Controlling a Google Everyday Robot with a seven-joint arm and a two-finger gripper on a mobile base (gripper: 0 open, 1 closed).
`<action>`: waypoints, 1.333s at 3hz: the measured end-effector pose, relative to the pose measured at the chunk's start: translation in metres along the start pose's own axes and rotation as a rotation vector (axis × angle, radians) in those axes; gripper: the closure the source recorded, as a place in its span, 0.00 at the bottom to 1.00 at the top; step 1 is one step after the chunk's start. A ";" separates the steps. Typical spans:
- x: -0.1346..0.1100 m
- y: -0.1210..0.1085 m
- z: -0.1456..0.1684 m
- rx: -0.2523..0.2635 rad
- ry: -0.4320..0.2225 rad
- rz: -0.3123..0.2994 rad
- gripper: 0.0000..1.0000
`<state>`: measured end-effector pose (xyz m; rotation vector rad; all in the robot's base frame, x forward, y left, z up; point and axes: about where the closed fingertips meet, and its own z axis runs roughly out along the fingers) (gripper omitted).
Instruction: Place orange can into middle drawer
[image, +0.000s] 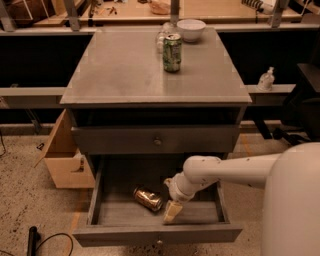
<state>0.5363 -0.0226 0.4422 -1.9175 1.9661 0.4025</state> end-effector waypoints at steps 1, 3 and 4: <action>-0.014 0.027 -0.043 0.117 -0.097 0.030 0.44; -0.048 0.126 -0.099 0.353 -0.230 0.027 0.90; -0.050 0.159 -0.098 0.391 -0.251 0.028 0.83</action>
Offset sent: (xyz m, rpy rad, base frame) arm -0.1682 -0.1547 0.2001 0.4968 -0.7815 -0.7561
